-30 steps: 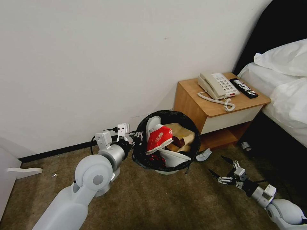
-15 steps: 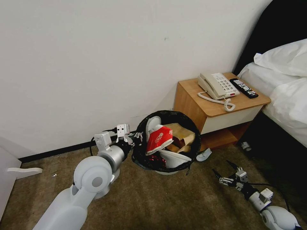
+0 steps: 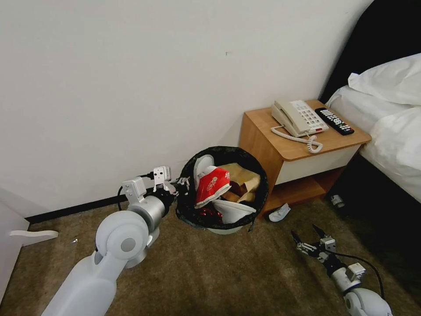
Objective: Pick up the trash bin, then pick up the garbage from the floor and place it into the trash bin.
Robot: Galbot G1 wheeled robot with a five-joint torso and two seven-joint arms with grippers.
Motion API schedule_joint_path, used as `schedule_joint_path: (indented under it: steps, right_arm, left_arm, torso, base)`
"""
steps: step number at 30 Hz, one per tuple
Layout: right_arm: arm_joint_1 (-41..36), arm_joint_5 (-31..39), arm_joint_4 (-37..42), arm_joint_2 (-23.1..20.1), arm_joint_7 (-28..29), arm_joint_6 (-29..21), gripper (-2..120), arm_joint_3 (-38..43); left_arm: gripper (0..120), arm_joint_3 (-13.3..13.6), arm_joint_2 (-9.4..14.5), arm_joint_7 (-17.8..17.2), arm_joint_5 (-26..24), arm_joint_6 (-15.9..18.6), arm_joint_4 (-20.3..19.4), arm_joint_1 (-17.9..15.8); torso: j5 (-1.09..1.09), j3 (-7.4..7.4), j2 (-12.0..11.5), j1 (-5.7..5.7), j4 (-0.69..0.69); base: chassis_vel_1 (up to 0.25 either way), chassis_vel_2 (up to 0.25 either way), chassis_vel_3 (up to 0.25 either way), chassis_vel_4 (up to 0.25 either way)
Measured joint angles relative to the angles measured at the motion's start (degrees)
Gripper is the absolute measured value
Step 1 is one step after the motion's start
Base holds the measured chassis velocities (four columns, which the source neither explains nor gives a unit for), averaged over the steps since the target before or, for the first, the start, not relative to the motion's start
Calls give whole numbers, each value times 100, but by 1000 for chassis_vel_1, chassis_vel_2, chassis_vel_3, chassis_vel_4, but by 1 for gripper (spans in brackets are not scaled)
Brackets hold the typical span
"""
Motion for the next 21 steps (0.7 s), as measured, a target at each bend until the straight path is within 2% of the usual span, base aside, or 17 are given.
schedule_joint_path:
  steps: [10,21]
  right_arm:
    - [252,-211,-347,369,412,-265,100,-44]
    - [497,-318,-683,540,528,-324,100,-54]
  left_arm:
    - [4,-39,-40,13,19,-8,-51,78]
    - [4,-64,-52,12,29,-10,-81,110]
  torso:
    - [0,0,0,0,0]
    - [0,0,0,0,0]
  base:
    - [0,0,0,0]
    - [0,0,0,0]
